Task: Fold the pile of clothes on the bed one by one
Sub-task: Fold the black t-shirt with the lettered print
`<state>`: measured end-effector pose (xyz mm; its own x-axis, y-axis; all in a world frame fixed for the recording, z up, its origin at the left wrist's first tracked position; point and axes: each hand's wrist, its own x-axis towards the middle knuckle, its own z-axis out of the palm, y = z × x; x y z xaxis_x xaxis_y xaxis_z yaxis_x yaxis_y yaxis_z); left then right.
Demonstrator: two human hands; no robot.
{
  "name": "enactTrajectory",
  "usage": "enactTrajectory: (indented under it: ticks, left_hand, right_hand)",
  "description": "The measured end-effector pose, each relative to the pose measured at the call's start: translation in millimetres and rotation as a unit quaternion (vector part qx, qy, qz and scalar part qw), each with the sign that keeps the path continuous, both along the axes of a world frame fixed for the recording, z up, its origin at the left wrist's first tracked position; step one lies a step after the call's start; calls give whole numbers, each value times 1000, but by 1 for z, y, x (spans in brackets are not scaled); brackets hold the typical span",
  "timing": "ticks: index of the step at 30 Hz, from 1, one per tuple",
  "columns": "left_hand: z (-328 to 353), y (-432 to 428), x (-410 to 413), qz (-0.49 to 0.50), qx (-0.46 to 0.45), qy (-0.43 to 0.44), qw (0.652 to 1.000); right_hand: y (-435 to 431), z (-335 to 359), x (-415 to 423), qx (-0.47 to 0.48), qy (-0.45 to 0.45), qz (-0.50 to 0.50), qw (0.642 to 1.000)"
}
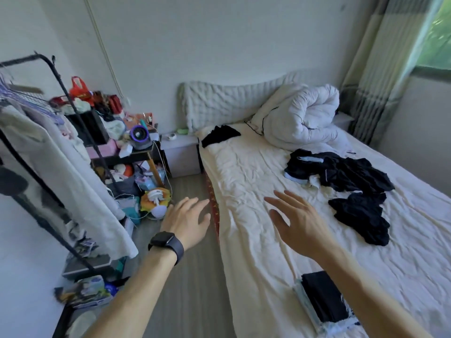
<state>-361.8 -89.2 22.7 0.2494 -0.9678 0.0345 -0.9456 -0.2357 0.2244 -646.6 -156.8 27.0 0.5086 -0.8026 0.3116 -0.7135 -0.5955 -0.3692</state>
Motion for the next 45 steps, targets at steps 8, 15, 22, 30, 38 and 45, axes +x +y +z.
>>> enactTrajectory:
  ticks: [8, 15, 22, 30, 38, 45]
  left_hand:
    - [94, -42, 92, -26, -120, -66, 990]
    - [120, -124, 188, -5, -153, -100, 983]
    - [137, -235, 283, 49, -163, -114, 979]
    - [117, -366, 377, 55, -141, -113, 982]
    - [114, -542, 479, 1, -122, -94, 988]
    - [91, -715, 552, -56, -80, -75, 992]
  right_hand:
    - [-41, 60, 98, -72, -10, -5, 997]
    - [-136, 79, 184, -109, -2, -11, 994]
    - [-266, 99, 264, -133, -9, 1, 991]
    - [-413, 98, 352, -111, 24, -12, 993]
    - [-561, 93, 453, -145, 12, -42, 988]
    - [-692, 66, 513, -118, 15, -91, 989]
